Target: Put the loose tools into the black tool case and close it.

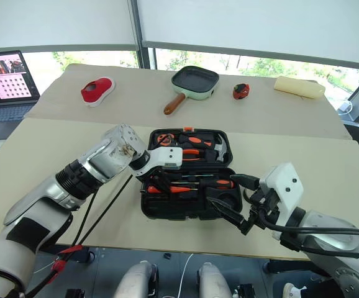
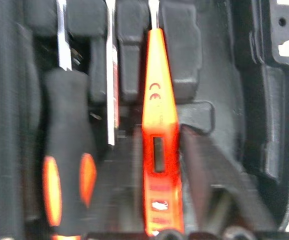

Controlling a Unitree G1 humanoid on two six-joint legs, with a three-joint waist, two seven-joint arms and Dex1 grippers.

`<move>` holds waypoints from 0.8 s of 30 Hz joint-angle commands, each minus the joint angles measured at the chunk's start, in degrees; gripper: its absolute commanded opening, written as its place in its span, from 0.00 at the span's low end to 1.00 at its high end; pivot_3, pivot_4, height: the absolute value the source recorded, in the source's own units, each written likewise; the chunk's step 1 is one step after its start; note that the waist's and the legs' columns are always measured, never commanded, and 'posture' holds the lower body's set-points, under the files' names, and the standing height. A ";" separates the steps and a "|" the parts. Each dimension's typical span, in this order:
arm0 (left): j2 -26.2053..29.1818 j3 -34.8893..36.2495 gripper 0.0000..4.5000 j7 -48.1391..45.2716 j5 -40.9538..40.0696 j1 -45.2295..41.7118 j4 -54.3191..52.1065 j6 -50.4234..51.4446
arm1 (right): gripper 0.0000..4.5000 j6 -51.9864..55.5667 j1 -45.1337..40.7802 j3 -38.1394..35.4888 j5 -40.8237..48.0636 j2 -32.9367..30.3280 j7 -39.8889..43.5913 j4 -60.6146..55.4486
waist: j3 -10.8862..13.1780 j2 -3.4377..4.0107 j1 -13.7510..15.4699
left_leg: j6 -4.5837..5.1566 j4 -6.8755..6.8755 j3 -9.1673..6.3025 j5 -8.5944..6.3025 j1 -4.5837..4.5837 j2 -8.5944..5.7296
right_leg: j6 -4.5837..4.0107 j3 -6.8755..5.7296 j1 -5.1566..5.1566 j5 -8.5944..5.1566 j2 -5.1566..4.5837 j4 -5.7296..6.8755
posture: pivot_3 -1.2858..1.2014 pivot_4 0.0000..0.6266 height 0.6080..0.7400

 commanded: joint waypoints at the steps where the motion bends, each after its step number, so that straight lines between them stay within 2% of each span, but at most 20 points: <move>1: 3.15 3.97 0.68 -2.30 -3.32 -2.01 -3.71 1.67 | 1.00 -1.57 0.72 -1.02 0.20 0.06 0.24 -1.27 | 0.00 0.00 -0.04 | 0.00 0.00 0.00 0.00 0.00 0.00 | 0.00 0.00 -0.01 0.00 0.00 0.00 | 0.52 0.24 1.00; 2: 4.69 6.64 0.74 -2.94 -5.13 -1.88 -4.89 1.72 | 1.00 -1.58 0.86 -1.04 0.14 -0.01 0.41 -1.11 | 0.00 0.01 -0.14 | 0.00 -0.01 0.00 0.00 0.00 0.00 | 0.00 0.00 -0.02 0.00 0.00 0.01 | 0.52 0.24 1.00; 7: 8.70 16.63 0.74 -1.91 -12.22 2.15 -8.13 2.76 | 1.00 -1.52 0.96 -1.50 0.08 -0.53 1.14 -0.12 | 0.00 0.03 -0.10 | 0.00 -0.02 -0.02 0.00 0.01 0.02 | -0.01 0.01 -0.04 0.00 0.00 0.03 | 0.52 0.24 1.00; 9: 7.90 20.26 0.74 1.24 -13.59 4.69 -7.35 1.58 | 1.00 -1.41 0.89 -1.73 0.12 -0.71 1.50 0.19 | -0.01 0.05 -0.07 | 0.00 -0.02 -0.02 0.00 0.05 0.01 | 0.00 0.01 0.02 0.00 -0.01 0.00 | 0.52 0.24 1.00; 10: 6.59 22.48 0.63 3.49 -14.27 6.04 -6.45 1.05 | 1.00 -1.34 0.82 -1.84 0.20 -0.82 1.69 0.38 | -0.02 0.05 0.06 | 0.00 -0.02 -0.02 0.00 0.07 0.01 | 0.00 0.01 0.04 0.00 -0.01 0.00 | 0.52 0.24 1.00; 11: 4.75 25.29 0.58 5.91 -15.41 7.68 -5.62 0.15 | 1.00 -1.22 0.62 -1.77 0.29 -0.97 1.81 0.57 | -0.01 0.05 0.26 | 0.00 -0.01 -0.02 0.00 0.08 0.01 | 0.00 0.00 0.07 0.00 -0.02 0.00 | 0.52 0.24 1.00; 13: 1.81 29.04 0.40 9.31 -17.32 10.41 -4.88 -0.57 | 1.00 -1.08 0.26 -1.62 0.36 -1.24 2.03 0.93 | 0.00 0.03 0.58 | 0.01 0.04 -0.01 0.01 0.08 -0.01 | 0.01 -0.02 0.09 0.00 -0.05 0.00 | 0.52 0.24 1.00; 17: -2.71 32.39 0.06 14.85 -18.91 16.52 -3.91 -4.68 | 1.00 -0.75 -0.51 -1.16 0.50 -2.04 2.42 1.48 | -0.01 0.04 0.62 | 0.02 0.04 0.00 0.01 0.05 -0.03 | 0.03 -0.01 0.08 0.02 -0.06 -0.02 | 0.52 0.24 1.00; 18: -3.47 32.77 0.01 15.53 -19.16 17.73 -3.72 -5.89 | 1.00 -0.70 -0.56 -1.09 0.51 -2.21 2.59 1.49 | -0.01 0.04 0.62 | 0.02 0.03 0.00 0.01 0.05 -0.03 | 0.03 0.00 0.07 0.02 -0.06 -0.02 | 0.52 0.24 1.00; 24: -4.06 32.03 0.01 16.42 -19.47 24.25 -3.28 -11.81 | 1.00 -0.31 -1.14 -0.92 1.24 -2.84 2.54 1.40 | -0.02 0.05 0.47 | 0.02 0.02 0.00 0.01 0.06 -0.03 | 0.02 0.00 0.08 0.02 -0.06 -0.01 | 0.52 0.24 1.00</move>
